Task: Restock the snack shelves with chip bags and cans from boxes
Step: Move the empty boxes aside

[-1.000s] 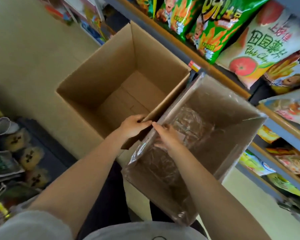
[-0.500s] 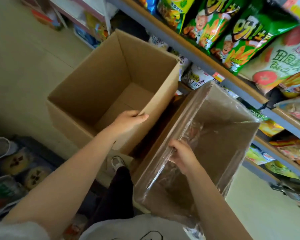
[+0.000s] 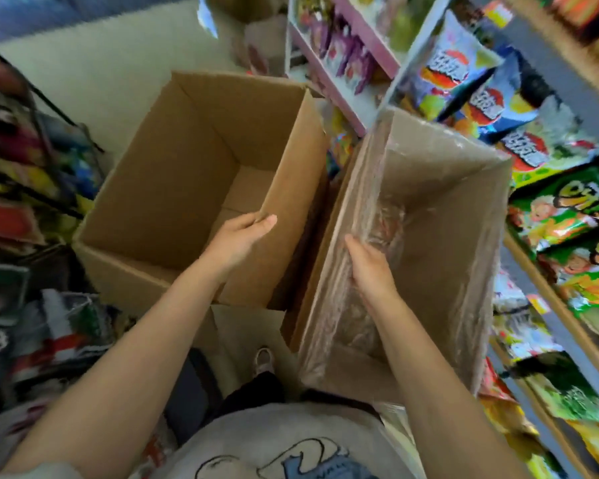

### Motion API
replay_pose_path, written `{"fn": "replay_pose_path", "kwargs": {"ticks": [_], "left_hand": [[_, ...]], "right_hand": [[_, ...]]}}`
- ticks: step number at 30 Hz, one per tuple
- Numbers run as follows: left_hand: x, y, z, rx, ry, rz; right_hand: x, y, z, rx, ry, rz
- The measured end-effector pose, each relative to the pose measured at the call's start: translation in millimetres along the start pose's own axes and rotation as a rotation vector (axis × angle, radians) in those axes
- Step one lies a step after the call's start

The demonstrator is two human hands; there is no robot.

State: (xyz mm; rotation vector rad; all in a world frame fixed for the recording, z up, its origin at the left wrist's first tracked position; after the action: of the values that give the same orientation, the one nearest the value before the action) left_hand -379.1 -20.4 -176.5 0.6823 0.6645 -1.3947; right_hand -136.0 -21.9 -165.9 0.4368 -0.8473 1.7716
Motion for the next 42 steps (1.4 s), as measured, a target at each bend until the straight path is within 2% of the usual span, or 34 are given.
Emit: {"fn": "replay_pose_path", "kwargs": {"ticks": [9, 13, 20, 28, 38, 42], "left_hand": [[-33.6, -101.0, -3.0, -0.298, 0.049, 0.3], [-63.5, -152.1, -50.8, -0.405, 0.064, 0.392], [-174.9, -235.1, -170.6, -0.501, 0.03, 0.473], [-299.6, -331.8, -285.4, -0.511, 0.143, 0.518], [-456.7, -543.5, -440.1, -0.502, 0.281, 0.697], [-518.5, -627.9, -479.2, -0.555, 0.301, 0.765]], "right_hand": [[165.4, 99.6, -38.4, 0.099, -0.445, 0.416], [241.2, 160.4, -82.3, 0.117, -0.653, 0.567], [405.6, 223.7, -210.9, 0.154, -0.734, 0.706], [589.8, 308.1, -295.6, 0.143, -0.83, 0.789], [851.5, 479.7, -396.8, 0.071, -1.03, 0.904], [947.9, 546.3, -417.5, 0.066, -1.138, 0.899]]}}
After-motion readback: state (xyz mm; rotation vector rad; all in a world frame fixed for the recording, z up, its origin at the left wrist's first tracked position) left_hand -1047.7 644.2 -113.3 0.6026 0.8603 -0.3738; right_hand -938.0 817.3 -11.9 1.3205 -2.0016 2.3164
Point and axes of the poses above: each hand's wrist, its own z-axis away from the middle knuckle, its own y-axis out of the palm, x = y × z, the point moved 9 cm from there along -z, towards the middle knuckle, and after that the axes turned 8 degrees about z, right-handed, at the moved point
